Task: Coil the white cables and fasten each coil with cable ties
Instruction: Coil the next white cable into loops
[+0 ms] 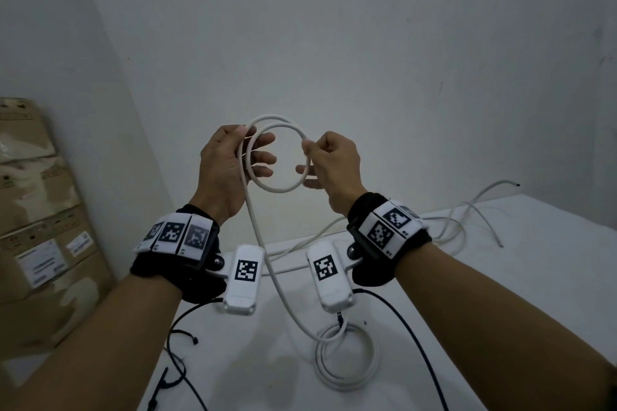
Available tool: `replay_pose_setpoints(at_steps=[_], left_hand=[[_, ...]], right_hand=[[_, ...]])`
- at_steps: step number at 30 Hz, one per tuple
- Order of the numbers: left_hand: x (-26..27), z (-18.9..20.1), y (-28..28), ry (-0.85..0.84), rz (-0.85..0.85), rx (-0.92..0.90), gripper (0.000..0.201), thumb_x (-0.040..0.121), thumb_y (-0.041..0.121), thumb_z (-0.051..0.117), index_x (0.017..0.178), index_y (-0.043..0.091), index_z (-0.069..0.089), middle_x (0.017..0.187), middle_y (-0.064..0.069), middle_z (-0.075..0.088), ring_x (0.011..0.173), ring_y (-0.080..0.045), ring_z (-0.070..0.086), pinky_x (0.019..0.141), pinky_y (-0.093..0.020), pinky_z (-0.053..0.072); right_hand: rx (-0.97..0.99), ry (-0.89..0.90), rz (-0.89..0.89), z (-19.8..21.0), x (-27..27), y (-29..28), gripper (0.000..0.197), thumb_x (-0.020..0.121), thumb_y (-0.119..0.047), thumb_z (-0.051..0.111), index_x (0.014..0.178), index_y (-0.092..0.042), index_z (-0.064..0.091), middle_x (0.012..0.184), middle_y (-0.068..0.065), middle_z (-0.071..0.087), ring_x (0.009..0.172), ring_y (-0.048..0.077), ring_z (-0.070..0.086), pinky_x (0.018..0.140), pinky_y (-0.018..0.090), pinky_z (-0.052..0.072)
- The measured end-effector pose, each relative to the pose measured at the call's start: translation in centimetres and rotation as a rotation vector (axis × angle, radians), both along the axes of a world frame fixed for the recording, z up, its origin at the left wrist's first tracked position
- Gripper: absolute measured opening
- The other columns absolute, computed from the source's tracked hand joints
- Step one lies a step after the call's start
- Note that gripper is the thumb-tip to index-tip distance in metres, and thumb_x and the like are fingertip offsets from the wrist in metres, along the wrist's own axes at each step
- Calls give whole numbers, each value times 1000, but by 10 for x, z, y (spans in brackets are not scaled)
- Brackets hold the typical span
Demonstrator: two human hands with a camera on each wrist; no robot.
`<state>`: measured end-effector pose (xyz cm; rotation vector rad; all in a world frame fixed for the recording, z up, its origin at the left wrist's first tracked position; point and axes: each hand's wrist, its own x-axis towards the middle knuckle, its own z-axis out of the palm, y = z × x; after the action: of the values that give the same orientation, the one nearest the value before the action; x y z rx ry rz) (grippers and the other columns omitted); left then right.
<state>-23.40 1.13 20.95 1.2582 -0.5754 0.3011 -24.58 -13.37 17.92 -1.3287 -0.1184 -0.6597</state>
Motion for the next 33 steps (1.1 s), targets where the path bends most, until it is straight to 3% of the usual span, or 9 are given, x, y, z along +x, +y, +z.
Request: replay_pose_setpoints(at_steps=[4,9,11,15,19,23,28,31,33], left_hand=[[-3,-8,-2,-56,19,-7,16,101,17,39,99,8,53,90,-13,71,65,-24,68,55,-29,56],[-2,-25,-7,-27,87,-4,17,100,14,39,102,5,53,88,-13,67,60,-22,65,61,-35,57],[-3,-29,-3,1,105,7,19,99,11,39,106,2,54,80,-12,68,57,-21,64,62,-36,55],[-7,-29,2,16,139,85,30,95,2,35,115,8,56,68,-10,63,56,-22,63,58,-32,57],[-8,-20,3,0,169,151,35,89,-3,32,104,4,63,77,-12,66,63,-23,66,58,-34,57],[-8,-9,6,44,159,209,32,80,-5,32,94,-2,60,83,-17,68,64,-29,67,57,-37,58],[-8,6,4,37,250,282,16,86,8,43,79,1,55,63,-12,62,42,-26,58,46,-32,50],[-4,5,-1,-29,312,319,25,92,28,61,83,7,51,53,-5,50,34,-18,48,37,-24,39],[-3,1,-4,-23,266,304,18,93,24,60,86,9,54,49,0,44,33,-14,41,39,-22,32]], right_hand=[[138,63,57,-8,0,11,29,92,-18,58,69,-12,41,82,13,60,73,34,70,57,38,55],[331,7,104,-16,0,22,31,93,-12,58,67,-11,41,73,9,59,61,20,60,56,30,51],[291,-21,54,-16,0,19,30,92,-12,59,67,-12,41,71,6,58,55,15,56,51,24,47],[157,-27,-27,-11,1,17,25,94,-16,54,73,-13,41,77,6,62,49,12,52,51,26,44],[144,-37,-39,-8,3,17,24,94,-15,55,74,-14,41,77,6,62,50,13,48,53,26,42],[150,-32,-8,-7,4,16,24,94,-15,55,74,-14,41,76,5,61,52,14,47,55,27,42],[123,-40,16,-6,3,17,26,94,-13,55,73,-15,40,76,6,62,54,16,46,53,28,40],[81,-71,13,-5,2,20,28,93,-11,56,70,-15,39,78,10,63,51,15,47,53,29,40],[50,-73,-7,-6,1,22,29,90,-8,57,69,-15,39,81,16,63,48,14,51,52,29,40]])
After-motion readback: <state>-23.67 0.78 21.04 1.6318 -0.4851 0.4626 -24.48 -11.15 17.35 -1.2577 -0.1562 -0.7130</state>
